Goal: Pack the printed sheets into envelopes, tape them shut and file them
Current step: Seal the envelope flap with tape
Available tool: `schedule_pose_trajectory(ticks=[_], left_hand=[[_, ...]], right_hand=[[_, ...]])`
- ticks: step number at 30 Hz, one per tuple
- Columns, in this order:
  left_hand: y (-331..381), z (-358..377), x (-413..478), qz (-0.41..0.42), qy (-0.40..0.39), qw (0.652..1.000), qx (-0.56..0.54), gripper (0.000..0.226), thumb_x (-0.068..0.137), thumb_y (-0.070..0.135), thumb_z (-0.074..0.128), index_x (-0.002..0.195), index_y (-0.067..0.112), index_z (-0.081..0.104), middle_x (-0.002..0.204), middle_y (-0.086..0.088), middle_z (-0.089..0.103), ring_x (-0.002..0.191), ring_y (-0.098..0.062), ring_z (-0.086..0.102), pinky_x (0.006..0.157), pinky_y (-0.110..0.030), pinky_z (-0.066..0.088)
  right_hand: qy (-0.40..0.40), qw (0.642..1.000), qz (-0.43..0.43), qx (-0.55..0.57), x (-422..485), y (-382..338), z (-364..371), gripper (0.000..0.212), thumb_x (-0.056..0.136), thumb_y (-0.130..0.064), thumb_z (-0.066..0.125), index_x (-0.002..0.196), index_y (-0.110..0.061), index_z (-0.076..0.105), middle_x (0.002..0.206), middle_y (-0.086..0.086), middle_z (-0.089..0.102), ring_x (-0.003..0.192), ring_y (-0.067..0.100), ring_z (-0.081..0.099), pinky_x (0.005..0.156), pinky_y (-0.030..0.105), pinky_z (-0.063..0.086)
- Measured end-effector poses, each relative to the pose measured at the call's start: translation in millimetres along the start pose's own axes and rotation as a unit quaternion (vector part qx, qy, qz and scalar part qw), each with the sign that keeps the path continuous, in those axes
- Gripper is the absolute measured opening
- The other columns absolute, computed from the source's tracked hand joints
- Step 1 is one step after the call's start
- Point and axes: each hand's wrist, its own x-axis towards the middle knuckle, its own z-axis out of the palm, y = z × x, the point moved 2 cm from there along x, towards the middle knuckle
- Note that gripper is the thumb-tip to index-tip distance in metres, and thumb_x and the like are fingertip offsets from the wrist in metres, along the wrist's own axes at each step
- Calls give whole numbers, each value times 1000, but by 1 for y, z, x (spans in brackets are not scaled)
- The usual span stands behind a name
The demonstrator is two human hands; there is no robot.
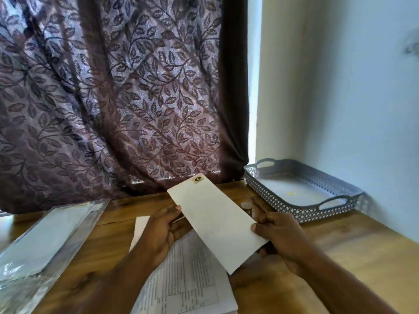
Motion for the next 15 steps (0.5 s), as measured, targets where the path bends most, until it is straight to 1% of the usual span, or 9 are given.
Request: schedule_pose_trajectory(ticks=[2, 3, 4, 6, 7, 9, 11, 13, 15], left_hand=[[-4, 14, 0, -13, -24, 1000, 4, 27, 102, 9, 49, 120, -2, 65, 116, -20, 73, 108, -35, 70, 97, -49, 55], [-7, 25, 1, -21, -34, 999, 4, 25, 102, 9, 50, 119, -3, 65, 114, -21, 72, 108, -36, 70, 98, -50, 53], [-11, 37, 0, -27, -41, 999, 6, 23, 101, 9, 52, 116, -2, 65, 112, -22, 73, 105, -36, 71, 97, -50, 54], [-20, 70, -3, -34, -70, 997, 22, 17, 99, 8, 55, 110, 1, 66, 104, -20, 75, 94, -31, 74, 91, -47, 57], [-26, 87, -6, -37, -88, 995, 28, 15, 99, 7, 55, 108, 1, 67, 99, -19, 76, 87, -28, 75, 85, -44, 58], [-39, 117, -13, -42, -120, 991, 36, 15, 99, 6, 56, 106, 0, 67, 90, -15, 76, 76, -22, 73, 75, -36, 60], [-50, 141, -18, -42, -140, 988, 40, 14, 100, 4, 54, 104, -4, 65, 82, -13, 74, 67, -18, 70, 64, -29, 59], [-59, 157, -18, -44, -147, 987, 51, 13, 100, 2, 53, 97, -3, 65, 75, -12, 72, 60, -16, 67, 57, -25, 57], [-66, 168, -17, -49, -142, 987, 62, 14, 100, 1, 54, 93, -2, 65, 74, -13, 71, 58, -16, 65, 54, -24, 56]], right_hand=[[39, 999, -16, -7, 4, -6, -19, 8, 92, -2, 70, 88, 5, 72, 84, 21, 72, 57, 30, 70, 48, 35, 58], [63, 998, -21, -8, 7, -9, -33, 8, 91, -2, 71, 88, 6, 71, 83, 19, 71, 53, 28, 69, 48, 33, 57], [82, 996, -27, -9, 11, -12, -46, 8, 91, -2, 71, 89, 5, 72, 83, 18, 70, 52, 29, 69, 49, 34, 58], [121, 991, -49, -30, 22, -17, -76, 6, 91, -4, 71, 91, 1, 73, 84, 17, 73, 60, 34, 73, 58, 43, 62], [142, 987, -60, -41, 29, -20, -91, 5, 91, -4, 71, 92, 0, 74, 82, 17, 74, 60, 34, 73, 63, 48, 63], [181, 980, -67, -46, 40, -25, -116, 5, 91, 0, 69, 92, 3, 73, 80, 17, 73, 52, 30, 71, 68, 49, 62], [213, 974, -58, -42, 50, -28, -139, 6, 91, 4, 68, 85, 3, 71, 80, 19, 71, 47, 29, 68, 69, 49, 61], [237, 970, -40, -47, 61, -28, -158, 10, 87, 5, 69, 78, 3, 70, 73, 16, 70, 50, 34, 70, 75, 53, 62], [252, 965, -23, -65, 71, -28, -172, 6, 83, 4, 70, 77, 5, 71, 63, 10, 70, 56, 40, 72, 79, 58, 61]])
